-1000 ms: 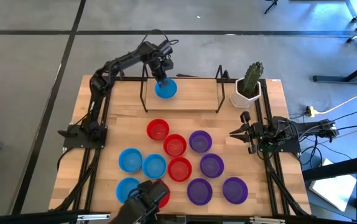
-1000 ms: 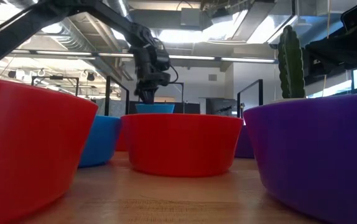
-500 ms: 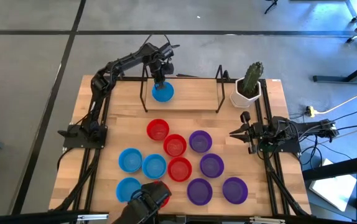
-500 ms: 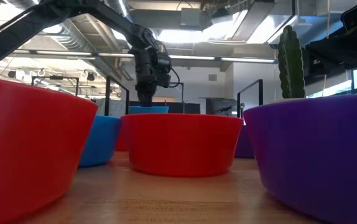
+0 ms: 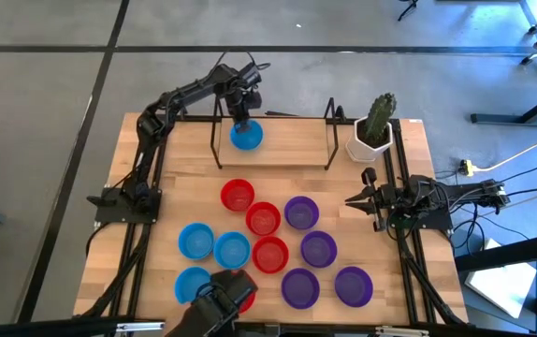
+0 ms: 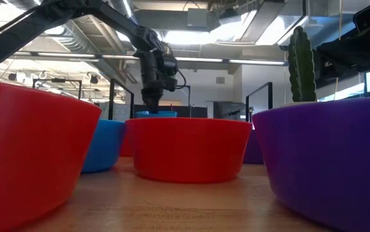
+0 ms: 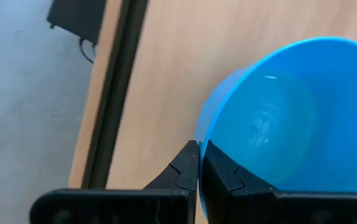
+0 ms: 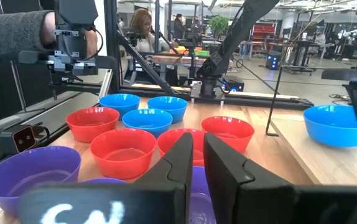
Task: Pick & Place Mini bowls
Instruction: Put the blue bowl on the shelf, then put the red bowl on the shelf
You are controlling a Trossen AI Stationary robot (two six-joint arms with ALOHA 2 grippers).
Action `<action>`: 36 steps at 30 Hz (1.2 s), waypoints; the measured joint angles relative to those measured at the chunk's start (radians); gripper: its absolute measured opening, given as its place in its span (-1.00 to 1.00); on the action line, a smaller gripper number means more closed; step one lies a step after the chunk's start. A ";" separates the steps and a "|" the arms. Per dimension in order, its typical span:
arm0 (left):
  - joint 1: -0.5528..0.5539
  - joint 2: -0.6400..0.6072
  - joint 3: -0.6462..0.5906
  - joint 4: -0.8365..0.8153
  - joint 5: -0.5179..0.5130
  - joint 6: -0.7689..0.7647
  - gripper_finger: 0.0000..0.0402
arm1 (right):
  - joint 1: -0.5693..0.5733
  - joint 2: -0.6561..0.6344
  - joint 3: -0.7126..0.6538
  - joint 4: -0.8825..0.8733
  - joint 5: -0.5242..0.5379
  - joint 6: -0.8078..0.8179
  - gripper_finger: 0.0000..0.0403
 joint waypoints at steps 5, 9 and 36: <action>0.000 0.000 0.000 0.000 -0.023 -0.007 -0.98 | 0.000 0.000 0.000 0.000 0.000 0.000 -0.79; 0.000 0.000 0.000 -0.001 -0.023 -0.013 -0.98 | 0.000 0.000 0.000 0.000 0.000 0.000 -0.79; -0.011 0.041 -0.003 -0.010 -0.097 -0.068 -0.27 | 0.000 0.000 0.000 0.000 0.000 -0.002 -0.79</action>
